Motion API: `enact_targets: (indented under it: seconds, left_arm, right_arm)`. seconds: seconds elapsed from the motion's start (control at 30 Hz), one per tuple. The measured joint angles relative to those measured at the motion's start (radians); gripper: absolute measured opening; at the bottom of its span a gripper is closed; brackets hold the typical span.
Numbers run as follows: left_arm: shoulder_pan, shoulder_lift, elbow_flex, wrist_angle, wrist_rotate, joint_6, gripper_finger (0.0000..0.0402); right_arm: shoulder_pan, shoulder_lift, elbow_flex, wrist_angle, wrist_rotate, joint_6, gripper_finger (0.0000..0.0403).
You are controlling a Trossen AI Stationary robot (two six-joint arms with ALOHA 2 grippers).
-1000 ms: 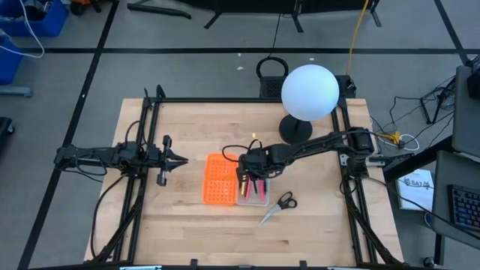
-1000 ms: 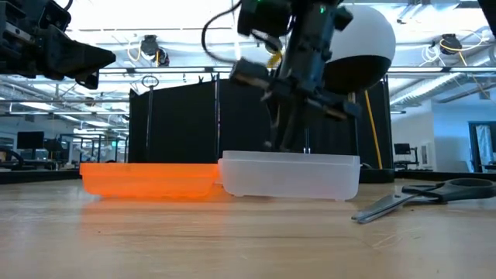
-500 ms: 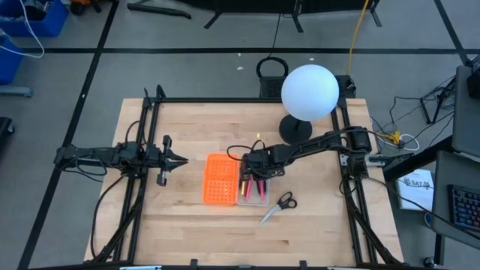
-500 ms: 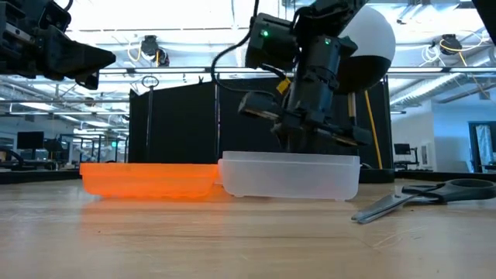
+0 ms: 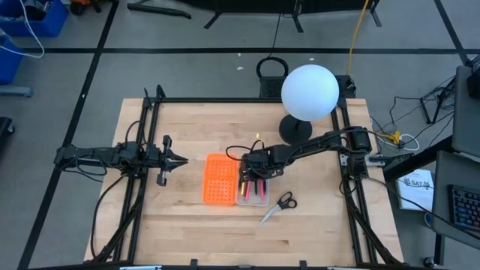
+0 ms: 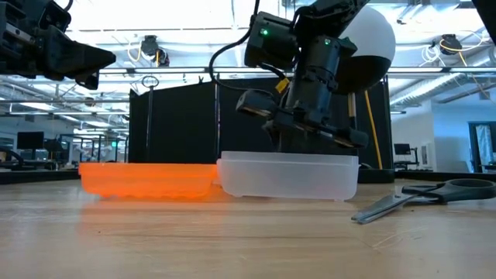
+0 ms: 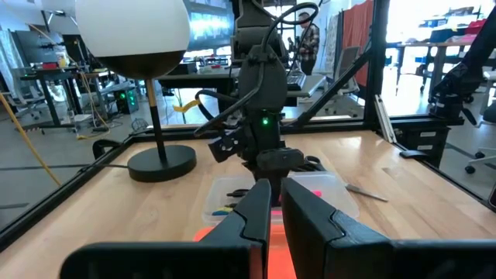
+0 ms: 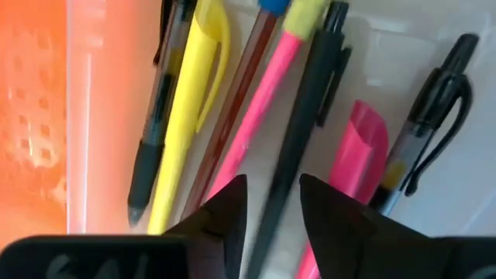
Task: Pick & place school supplies into a supply box
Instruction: Put the black pen into the orange supply box, then put the black scissors into the orange supply box
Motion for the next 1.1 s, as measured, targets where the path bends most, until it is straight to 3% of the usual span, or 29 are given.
enact_targets:
  seconds: [0.13,0.27,0.5,0.63,0.73,0.9,1.1]
  left_arm:
    - [0.000,0.000,0.000,0.000,0.000,0.000,0.0042]
    - [0.000,0.000,0.000,-0.002,0.000,0.000,0.0042]
    - [0.000,0.000,0.000,0.002,-0.005,0.098,0.0042]
    - [0.000,0.000,0.000,0.013,-0.026,0.096,0.0042]
    - [0.000,0.000,0.000,0.049,-0.036,0.091,0.0042]
    - [0.000,0.000,0.001,0.188,-0.081,0.205,0.0042]
    - [0.000,0.000,0.001,0.195,-0.083,0.254,0.0042]
  right_arm:
    - [0.000,-0.040,-0.001,0.001,-0.002,-0.071,0.0114]
    - [0.021,-0.116,-0.001,0.007,0.099,-0.171,0.0106]
    - [0.153,-0.296,-0.001,0.043,0.554,-0.588,0.0068]
    - [0.237,-0.372,-0.004,0.069,0.692,-0.868,0.0014]
    - [0.285,-0.420,-0.063,0.133,0.790,-1.070,0.0007]
    - [0.288,-0.559,-0.258,0.424,0.708,-1.329,0.0001]
    - [0.268,-0.796,-0.564,0.798,0.602,-1.463,0.0000]
